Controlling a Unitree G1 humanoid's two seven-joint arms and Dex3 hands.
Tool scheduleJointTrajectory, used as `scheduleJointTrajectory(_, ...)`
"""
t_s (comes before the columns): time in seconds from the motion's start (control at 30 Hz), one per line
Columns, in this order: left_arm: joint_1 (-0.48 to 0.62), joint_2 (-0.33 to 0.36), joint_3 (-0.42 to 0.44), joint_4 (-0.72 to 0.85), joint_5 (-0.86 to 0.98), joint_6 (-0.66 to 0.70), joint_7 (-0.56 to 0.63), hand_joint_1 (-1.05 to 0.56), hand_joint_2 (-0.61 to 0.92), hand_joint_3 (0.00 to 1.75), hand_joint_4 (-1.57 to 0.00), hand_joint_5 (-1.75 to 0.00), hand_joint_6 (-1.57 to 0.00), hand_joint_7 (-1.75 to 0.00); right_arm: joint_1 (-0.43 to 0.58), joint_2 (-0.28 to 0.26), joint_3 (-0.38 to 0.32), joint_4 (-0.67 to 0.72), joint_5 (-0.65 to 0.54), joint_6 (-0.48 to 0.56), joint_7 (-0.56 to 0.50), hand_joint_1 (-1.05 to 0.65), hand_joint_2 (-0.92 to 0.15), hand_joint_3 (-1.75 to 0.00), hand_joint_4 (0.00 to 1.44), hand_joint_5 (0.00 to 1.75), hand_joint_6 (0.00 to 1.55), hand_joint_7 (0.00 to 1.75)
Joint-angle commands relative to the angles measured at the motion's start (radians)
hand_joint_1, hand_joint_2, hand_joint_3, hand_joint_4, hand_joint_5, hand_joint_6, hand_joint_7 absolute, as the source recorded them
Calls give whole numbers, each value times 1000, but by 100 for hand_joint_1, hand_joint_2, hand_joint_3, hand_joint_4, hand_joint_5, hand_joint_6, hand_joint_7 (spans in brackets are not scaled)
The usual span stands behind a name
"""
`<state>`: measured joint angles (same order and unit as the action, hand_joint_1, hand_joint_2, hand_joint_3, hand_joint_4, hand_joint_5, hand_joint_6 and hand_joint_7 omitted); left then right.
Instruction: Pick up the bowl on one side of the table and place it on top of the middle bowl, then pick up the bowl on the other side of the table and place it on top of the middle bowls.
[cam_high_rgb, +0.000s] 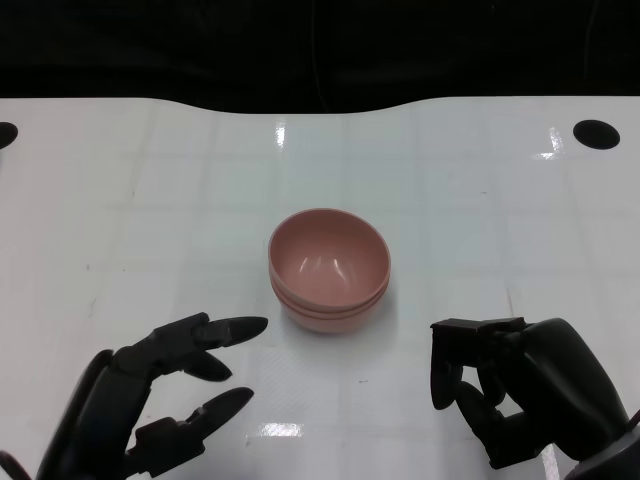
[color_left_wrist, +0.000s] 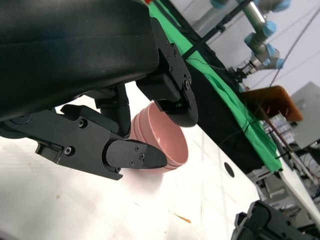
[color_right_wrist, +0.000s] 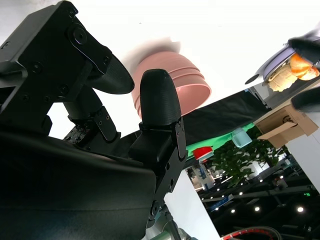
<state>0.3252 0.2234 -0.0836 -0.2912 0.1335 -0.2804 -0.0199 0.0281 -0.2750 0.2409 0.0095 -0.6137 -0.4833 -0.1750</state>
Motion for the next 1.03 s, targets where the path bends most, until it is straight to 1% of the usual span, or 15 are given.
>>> scheduleJointTrajectory(0.03,8,-40,17,34,-40,-37,8,-10,54,97,-73,-123,-75,-69,-1,-11,-15,-2,19,-7,1,-4,-17,-157,100,175,79,164)
scheduleJointTrajectory(0.07,5,-52,19,50,-42,-50,13,-8,49,107,-74,-126,-76,-74,-1,-12,-16,0,21,-10,0,-4,-17,-157,100,175,79,164)
scheduleJointTrajectory(0.13,-3,-65,27,81,-31,-80,18,-6,46,120,-78,-137,-78,-97,0,-13,-17,1,21,-10,-1,-4,-17,-157,100,175,79,165)
scheduleJointTrajectory(0.17,-12,-68,33,103,-14,-98,26,-5,45,124,-79,-143,-78,-106,0,-14,-18,3,23,-10,0,-4,-17,-157,100,175,79,165)
scheduleJointTrajectory(0.23,-29,-75,44,140,0,-114,34,-8,39,137,-85,-159,-81,-126,-2,-17,-18,6,27,-12,2,-4,-17,-157,100,175,79,165)
scheduleJointTrajectory(0.33,-53,-85,55,185,-2,-116,36,-9,35,146,-88,-172,-79,-143,-7,-22,-19,14,36,-14,10,-5,-17,-157,99,175,79,163)
scheduleJointTrajectory(0.4,-67,-86,57,203,-13,-121,25,-9,33,149,-88,-174,-79,-146,-9,-23,-20,19,43,-16,14,-5,-16,-157,99,175,79,162)
scheduleJointTrajectory(0.43,-72,-85,58,209,-17,-125,20,-9,32,149,-87,-171,-79,-146,-11,-22,-19,19,44,-15,15,-5,-16,-158,99,175,79,161)
scheduleJointTrajectory(0.6,-83,-71,60,222,-30,-133,-10,-11,33,145,-87,-167,-80,-146,-14,-16,-15,25,55,-16,22,-6,-15,-158,99,175,81,158)
scheduleJointTrajectory(0.73,-86,-70,61,224,-41,-137,-27,-12,34,142,-89,-168,-81,-146,-3,-6,-20,12,118,-3,61,-4,-13,-161,98,175,83,150)
scheduleJointTrajectory(0.83,-86,-67,63,222,-43,-139,-36,-12,35,141,-88,-169,-81,-144,3,-6,-26,-8,175,22,111,-4,-14,-164,96,175,83,148)
scheduleJointTrajectory(0.93,-88,-62,66,220,-50,-138,-44,-12,35,139,-88,-171,-81,-144,5,-2,-29,-20,210,37,139,-4,-14,-164,95,175,83,146)
scheduleJointTrajectory(0.97,-89,-60,67,219,-53,-137,-48,-12,35,139,-88,-170,-81,-144,5,0,-30,-21,220,37,144,-3,-14,-162,94,175,85,139)
scheduleJointTrajectory(1.03,-96,-51,71,229,-45,-150,-48,-12,34,139,-88,-169,-81,-144,3,4,-29,-26,228,48,153,-3,-15,-161,93,175,87,133)
